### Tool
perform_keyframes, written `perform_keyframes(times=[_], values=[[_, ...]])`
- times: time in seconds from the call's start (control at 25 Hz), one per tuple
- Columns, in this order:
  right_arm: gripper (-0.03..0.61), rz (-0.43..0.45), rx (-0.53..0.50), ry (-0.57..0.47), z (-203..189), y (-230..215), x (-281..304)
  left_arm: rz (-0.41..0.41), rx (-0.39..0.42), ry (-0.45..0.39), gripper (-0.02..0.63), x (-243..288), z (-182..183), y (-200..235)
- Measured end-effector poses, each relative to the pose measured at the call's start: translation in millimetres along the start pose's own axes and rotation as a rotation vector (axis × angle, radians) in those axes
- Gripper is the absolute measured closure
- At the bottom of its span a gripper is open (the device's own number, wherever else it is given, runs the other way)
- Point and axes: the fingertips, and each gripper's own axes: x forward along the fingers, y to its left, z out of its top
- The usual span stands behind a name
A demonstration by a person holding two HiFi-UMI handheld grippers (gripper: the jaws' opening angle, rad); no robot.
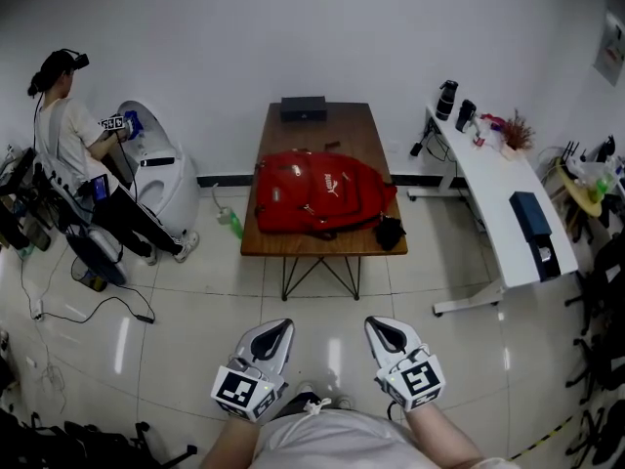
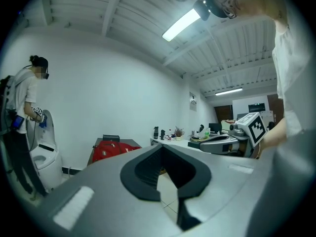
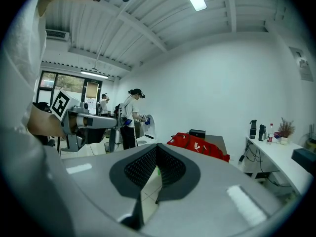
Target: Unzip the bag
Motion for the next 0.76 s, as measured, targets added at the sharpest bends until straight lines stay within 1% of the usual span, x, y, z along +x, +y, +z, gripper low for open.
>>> perform_keyframes(times=[0.12, 0.28, 0.48, 0.56, 0.76], values=[[0.572, 0.001, 0.017, 0.018, -2.7, -0.6, 2.0, 0.005, -0.009, 0.008, 0.606, -0.2, -3.6, -0.3], [0.572, 0.038, 0.02, 0.005, -10.9, 2.7, 6.3, 0.008, -0.007, 0.022, 0.606, 1.2, -6.3, 1.0], [0.572, 0.032, 0.01, 0.027, -6.6, 4.0, 10.1, 0.016, -0.019, 0.029, 0.606, 1.6, -9.2, 6.1], [0.572, 0.039, 0.004, 0.024, -8.9, 4.3, 11.5, 0.019, -0.034, 0.041, 0.606, 2.6, -13.5, 8.5], [0.572, 0.02, 0.011, 0.044, -6.8, 1.5, 14.8, 0.041, -0.081, 0.06, 0.606, 3.9, -22.1, 18.1]])
